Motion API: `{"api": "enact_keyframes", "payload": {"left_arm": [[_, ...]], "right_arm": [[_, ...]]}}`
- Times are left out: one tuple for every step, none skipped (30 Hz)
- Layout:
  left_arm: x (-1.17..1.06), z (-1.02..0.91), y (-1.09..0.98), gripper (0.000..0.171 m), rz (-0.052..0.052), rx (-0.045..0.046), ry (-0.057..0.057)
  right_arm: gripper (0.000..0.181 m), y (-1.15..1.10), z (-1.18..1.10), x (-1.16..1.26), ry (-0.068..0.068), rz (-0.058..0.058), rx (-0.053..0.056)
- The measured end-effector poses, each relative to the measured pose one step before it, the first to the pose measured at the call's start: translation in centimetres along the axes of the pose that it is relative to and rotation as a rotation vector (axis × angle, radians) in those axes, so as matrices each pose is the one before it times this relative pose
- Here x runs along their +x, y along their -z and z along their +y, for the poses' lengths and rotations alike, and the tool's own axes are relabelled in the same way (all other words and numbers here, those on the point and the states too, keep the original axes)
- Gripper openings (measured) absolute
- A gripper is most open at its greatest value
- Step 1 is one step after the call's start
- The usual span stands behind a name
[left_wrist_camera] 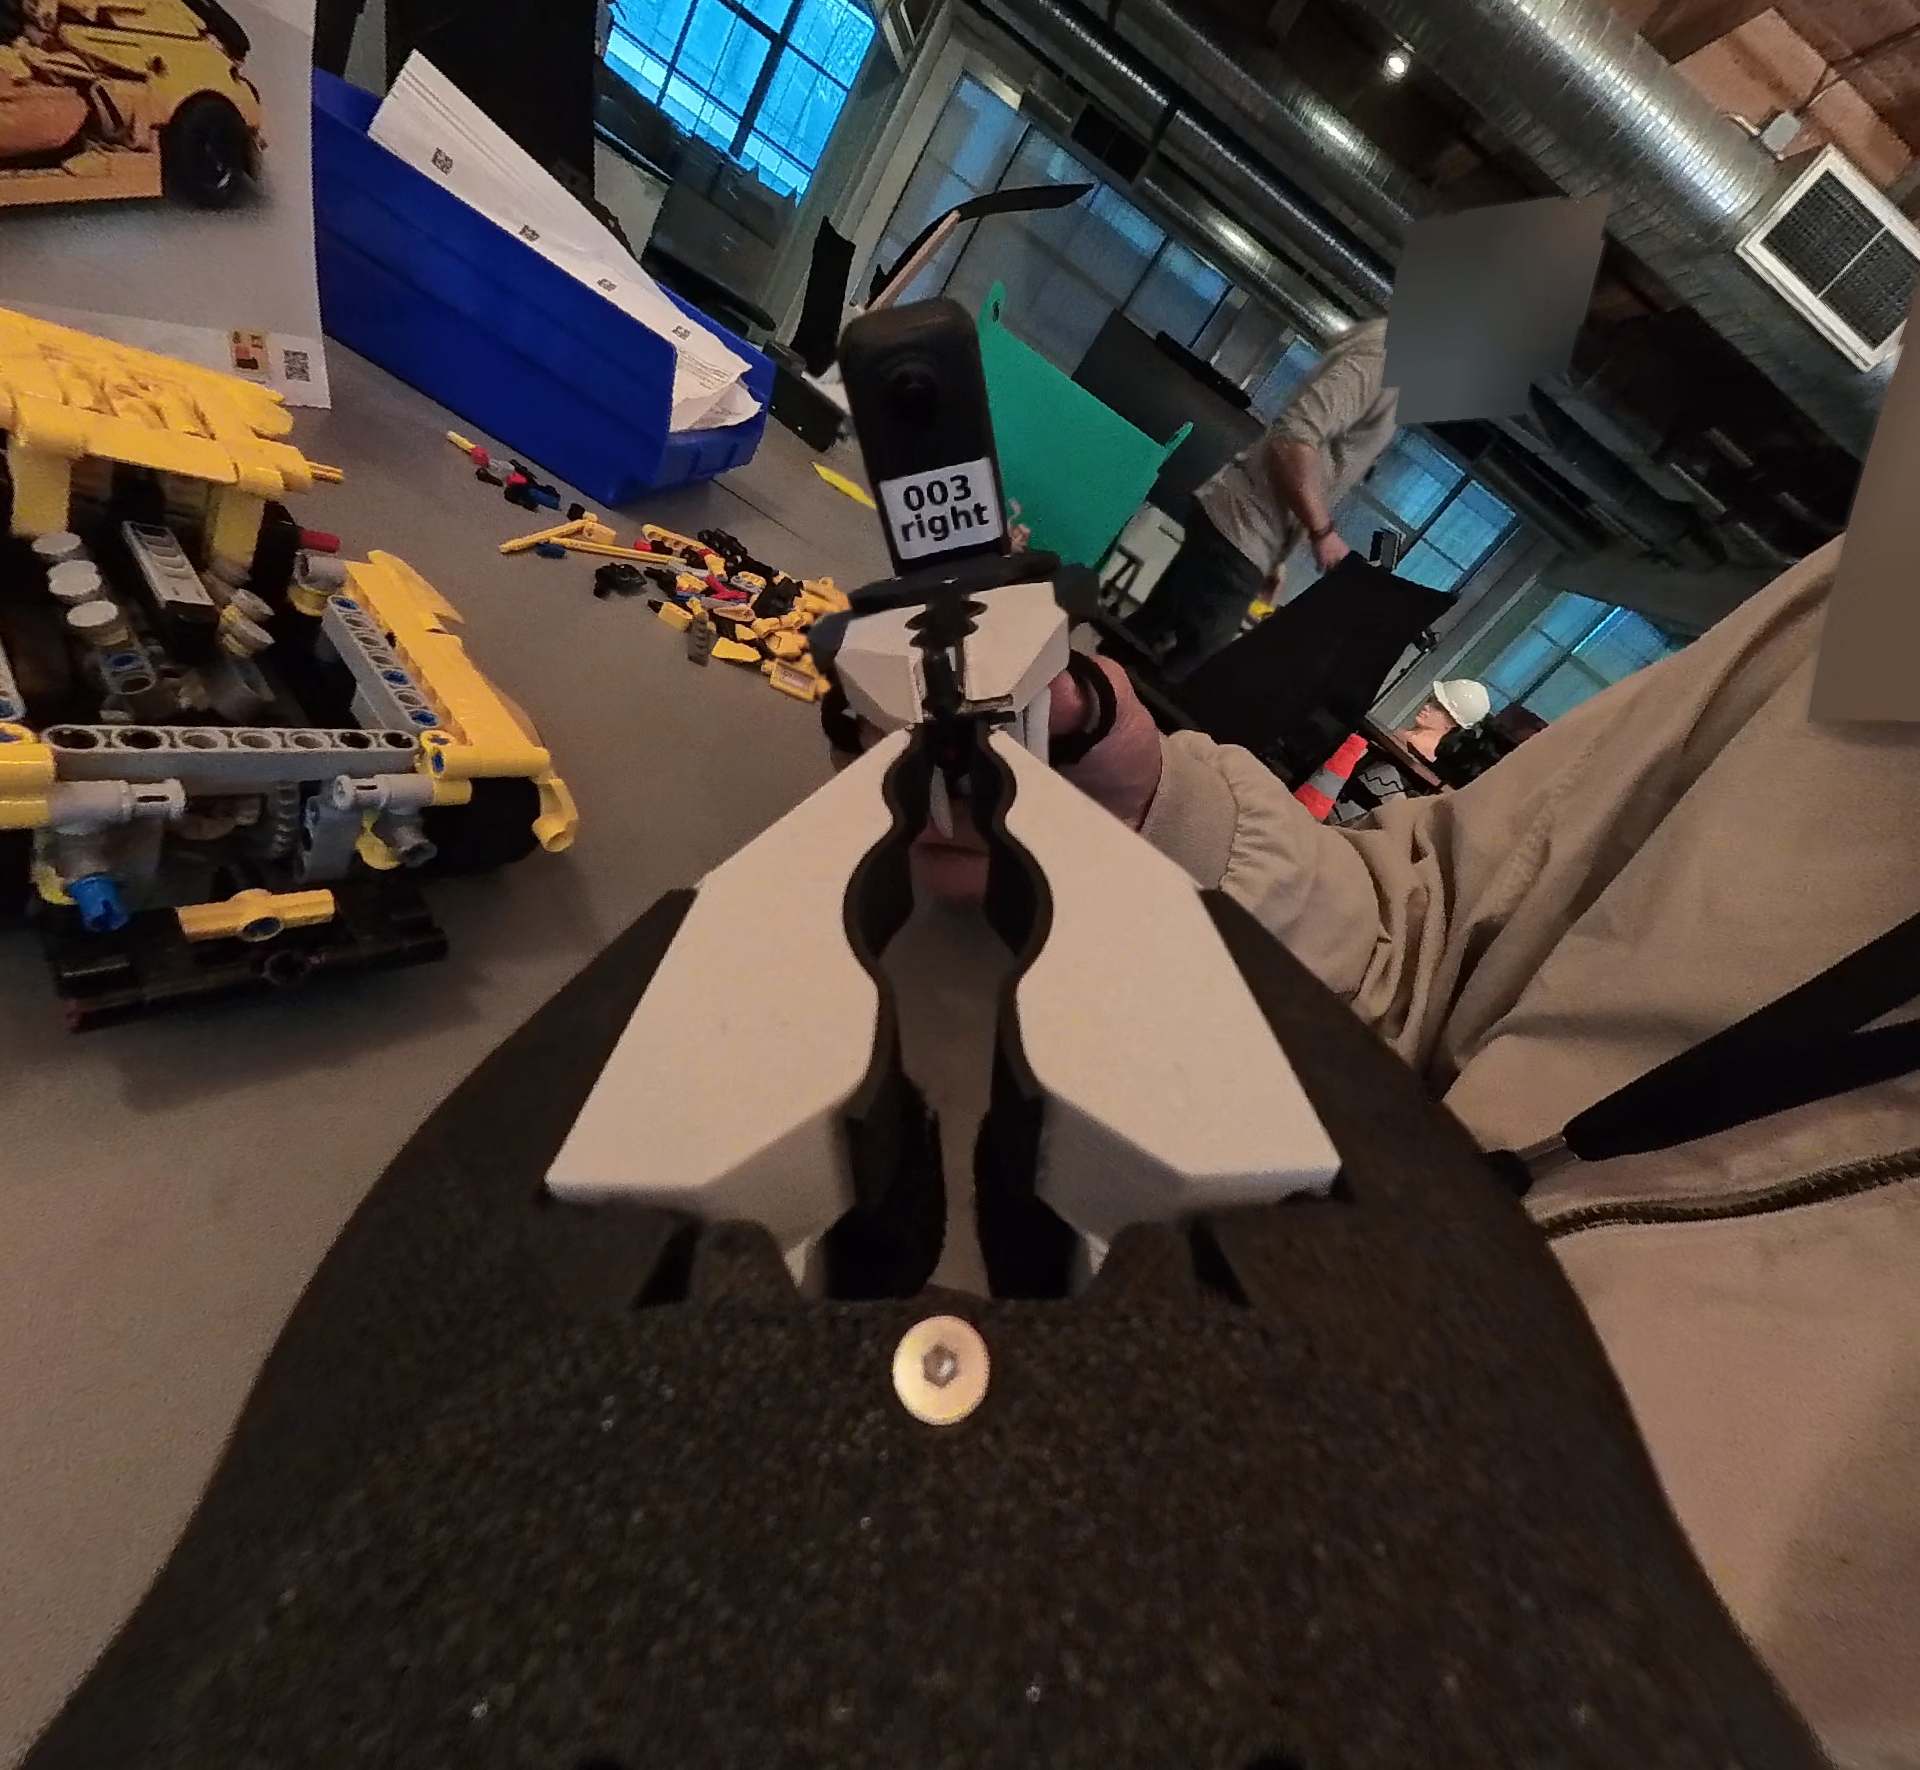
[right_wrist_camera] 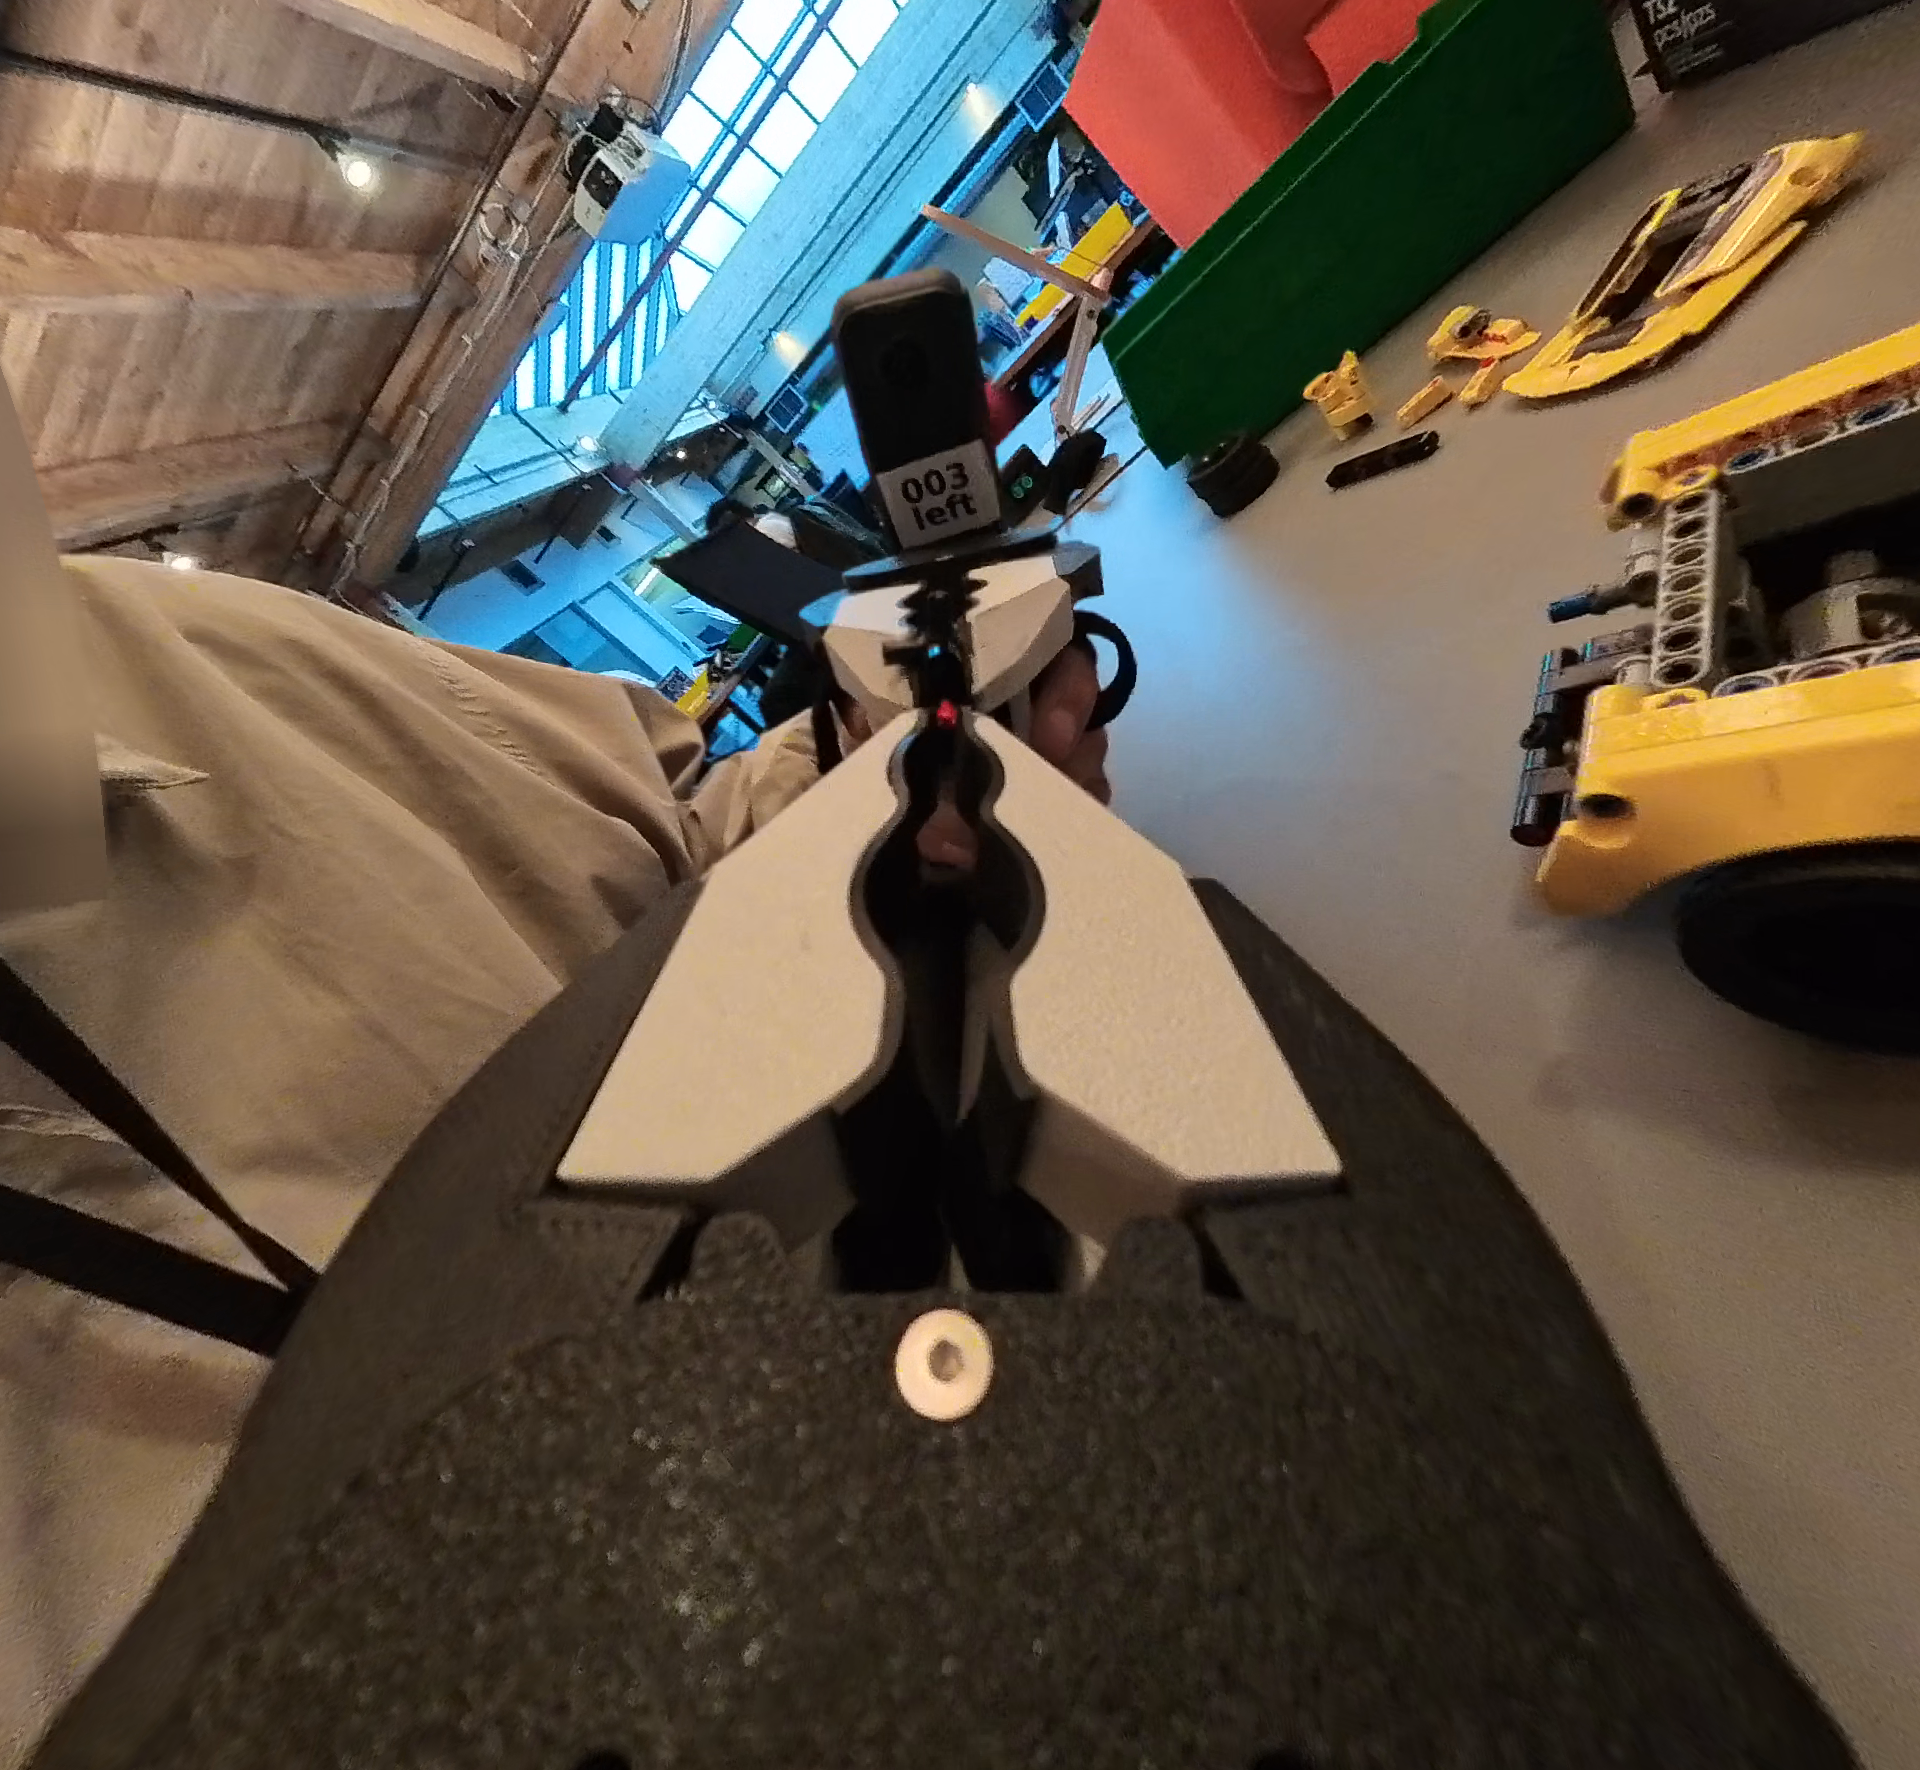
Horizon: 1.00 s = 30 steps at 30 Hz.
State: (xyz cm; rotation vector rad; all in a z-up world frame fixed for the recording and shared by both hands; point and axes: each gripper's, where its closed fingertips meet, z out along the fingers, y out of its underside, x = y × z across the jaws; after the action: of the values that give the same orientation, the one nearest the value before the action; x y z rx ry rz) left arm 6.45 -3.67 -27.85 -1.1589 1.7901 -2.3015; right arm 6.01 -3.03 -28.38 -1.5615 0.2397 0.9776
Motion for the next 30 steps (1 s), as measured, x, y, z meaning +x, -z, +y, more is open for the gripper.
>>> {"api": "enact_keyframes", "payload": {"left_arm": [[0.097, -0.052, 0.045, 0.005, 0.0043, 0.00117, -0.0038], [-0.089, 0.087, 0.055, 0.005, -0.006, -0.00738, 0.0002], [-0.007, 0.007, 0.043, 0.005, 0.0055, 0.00547, 0.0154], [0.017, 0.066, 0.017, 0.005, 0.0014, -0.00268, 0.0036], [-0.018, -0.042, -0.01, 0.005, -0.007, -0.00222, -0.0036], [-0.075, -0.05, 0.029, 0.005, -0.0002, 0.00117, -0.0012], [-0.126, -0.293, 0.165, 0.004, -0.0038, 0.01736, 0.0082], [-0.621, -1.256, 1.114, 0.005, -0.0249, 0.07928, 0.0203], [-1.792, -2.423, 2.737, 0.005, -0.0482, 0.11257, 0.0548], [-1.826, -2.767, 2.893, 0.004, -0.0518, 0.1265, 0.0494], [-0.625, -1.301, 1.25, 0.004, -0.034, 0.05308, -0.0201], [0.538, 1.187, -0.702, 0.005, -0.0031, -0.06338, -0.0644], [1.521, 1.652, -1.506, 0.006, 0.0617, -0.08073, -0.0332], [1.321, 0.792, -1.353, 0.006, 0.0767, -0.03066, 0.0029], [0.201, 0.614, -0.938, 0.006, 0.0354, -0.03474, 0.0306], [-0.534, 0.44, -0.498, 0.006, -0.0071, -0.02399, 0.0162], [0.068, 0.246, -0.306, 0.006, 0.0197, -0.01037, 0.0151], [0.218, 0.535, -0.38, 0.006, 0.0181, -0.02287, 0.0122], [0.102, 0.811, -0.47, 0.006, 0.004, -0.0311, 0.0095], [0.325, 0.722, -0.487, 0.006, 0.0197, -0.02478, 0.0234], [0.343, 0.487, -0.393, 0.006, 0.0239, -0.01526, 0.0268], [-0.026, 0.47, -0.275, 0.006, 0.0025, -0.01981, 0.0152], [-0.097, 0.451, -0.164, 0.006, -0.0056, -0.02006, 0.0013], [0.049, 0.432, -0.12, 0.006, -0.0001, -0.02256, -0.0018], [-0.049, 0.292, -0.037, 0.006, -0.0084, -0.01532, -0.0101], [-0.154, 0.335, -0.021, 0.006, -0.0151, -0.01851, -0.0124], [-0.156, 0.344, -0.041, 0.006, -0.012, -0.02129, -0.0036], [0.049, 0.129, -0.005, 0.006, 0.0008, -0.00809, 0.0012], [0.145, 0.222, -0.007, 0.006, 0.0074, -0.01459, -0.0006], [0.195, 0.313, -0.011, 0.006, 0.0114, -0.01835, -0.0012]], "right_arm": [[0.001, -0.033, 0.015, -0.111, -0.005, -0.0106, -0.0017], [0.001, 0.005, 0.08, 0.166, 0.0107, 0.0159, -0.0073], [0.0, -0.01, -0.027, -0.022, 0.0173, 0.0079, -0.0016], [0.0, 0.012, 0.076, 0.021, 0.011, 0.0049, -0.0096], [0.0, 0.023, -0.058, 0.077, -0.0135, -0.0027, 0.004], [0.0, 0.005, -0.002, 0.014, -0.007, -0.0074, 0.0036], [0.0, 0.013, -0.127, 0.043, 0.0093, 0.006, 0.0014], [0.0, 1.75, -2.045, -0.091, 0.0021, -0.0087, 0.125], [0.0, 3.957, -3.27, 0.687, -0.0474, 0.011, 0.1647], [0.0, 3.831, -3.159, 0.874, -0.0041, 0.0654, 0.1533], [0.0, 0.822, 0.27, 0.186, 0.115, 0.0842, -0.0558], [0.0, -1.254, 1.886, -0.936, 0.1195, 0.0153, -0.1185], [0.0, -1.493, 1.386, -0.337, 0.0632, 0.0115, -0.0733], [0.0, -0.967, 0.434, -0.132, 0.0026, -0.0073, -0.0328], [0.0, -0.268, -0.366, -0.222, -0.0128, -0.0184, 0.0022], [0.0, -0.13, 0.072, 0.099, -0.0034, 0.0012, -0.0146], [0.0, -0.292, 0.308, -0.005, -0.0117, -0.0057, -0.0066], [0.0, -0.551, 0.196, -0.758, -0.0032, -0.0394, 0.005], [0.0, -0.941, 0.221, -1.456, 0.0614, -0.0463, -0.0002], [0.0, -1.129, 0.59, -0.892, 0.1432, 0.0053, -0.033], [0.009, -0.885, 0.849, 0.137, 0.154, 0.07, -0.0601], [0.015, -0.562, 0.563, 0.096, 0.132, 0.0652, -0.0425], [0.025, -0.334, 0.121, 0.136, 0.0846, 0.0606, -0.013], [0.032, -0.202, 0.748, -0.049, 0.0262, 0.0257, -0.052], [0.03, -0.251, 1.227, -0.454, 0.0304, -0.0171, -0.0849], [0.032, -0.358, 1.029, -0.873, 0.0077, -0.0375, -0.074], [0.031, -0.379, 0.825, -0.836, -0.0029, -0.0365, -0.0523], [0.03, -0.27, 0.621, -0.564, -0.0014, -0.0241, -0.0368], [0.026, 0.019, -0.115, -0.668, -0.0158, -0.0415, 0.0132], [0.017, 0.303, -0.513, -0.359, -0.0365, -0.0368, 0.0394]]}}
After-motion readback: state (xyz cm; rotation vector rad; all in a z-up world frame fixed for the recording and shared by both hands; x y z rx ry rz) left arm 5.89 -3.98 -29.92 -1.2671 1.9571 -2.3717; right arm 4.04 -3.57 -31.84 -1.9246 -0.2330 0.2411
